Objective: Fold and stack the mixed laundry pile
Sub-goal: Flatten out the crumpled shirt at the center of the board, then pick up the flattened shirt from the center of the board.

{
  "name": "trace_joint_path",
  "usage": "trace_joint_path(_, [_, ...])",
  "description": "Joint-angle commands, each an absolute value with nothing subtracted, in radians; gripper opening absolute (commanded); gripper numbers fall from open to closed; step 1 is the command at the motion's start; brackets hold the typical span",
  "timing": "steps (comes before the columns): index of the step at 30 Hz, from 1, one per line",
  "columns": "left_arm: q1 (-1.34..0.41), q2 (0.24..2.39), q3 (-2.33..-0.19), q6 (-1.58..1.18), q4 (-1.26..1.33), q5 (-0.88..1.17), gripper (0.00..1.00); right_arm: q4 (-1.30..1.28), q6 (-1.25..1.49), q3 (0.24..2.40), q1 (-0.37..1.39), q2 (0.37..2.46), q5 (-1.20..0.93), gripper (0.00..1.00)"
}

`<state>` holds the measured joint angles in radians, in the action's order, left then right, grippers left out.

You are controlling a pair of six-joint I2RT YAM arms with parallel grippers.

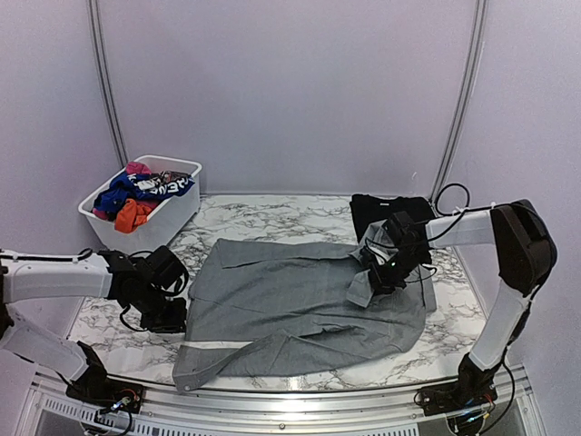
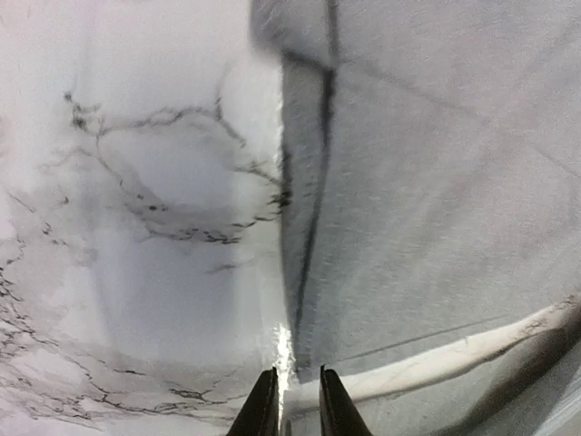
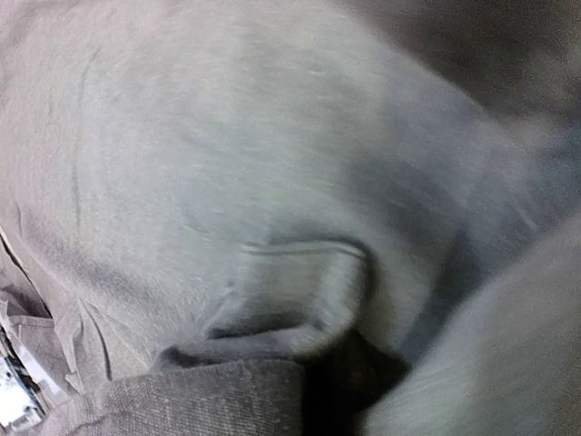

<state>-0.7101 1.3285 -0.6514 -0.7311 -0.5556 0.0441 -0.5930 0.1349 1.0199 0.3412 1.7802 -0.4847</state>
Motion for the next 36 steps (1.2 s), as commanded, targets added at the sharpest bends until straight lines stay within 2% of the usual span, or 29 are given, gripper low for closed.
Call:
trace_joint_path(1, [-0.725,1.237,-0.784,-0.704,-0.641,-0.049,0.20,-0.664,0.054,1.083,0.439,1.838,-0.466,0.00])
trace_joint_path(6, [-0.701,1.346,-0.948,-0.655,-0.625,-0.112,0.29,-0.672,0.030,1.086,0.505,1.867,-0.459,0.00])
trace_joint_path(10, [-0.681,1.446,-0.975,-0.679,-0.444,-0.014,0.33,-0.668,0.028,1.078,0.535,1.892,-0.457,0.00])
trace_joint_path(15, [-0.683,1.556,-0.939,-0.720,-0.399,-0.012,0.34,-0.673,0.031,1.091,0.552,1.912,-0.410,0.00])
trace_joint_path(29, [-0.688,1.322,-0.481,-0.962,-0.426,0.008,0.31,-0.679,-0.042,1.203,0.554,1.878,-0.464,0.00])
trace_joint_path(33, [-0.693,1.236,-0.475,-0.950,-0.450,0.027,0.32,-0.707,-0.051,1.289,0.554,1.908,-0.417,0.00])
trace_joint_path(36, [-0.688,1.189,-0.599,-0.879,-0.481,-0.018,0.38,-0.726,-0.045,1.353,0.553,1.903,-0.418,0.00])
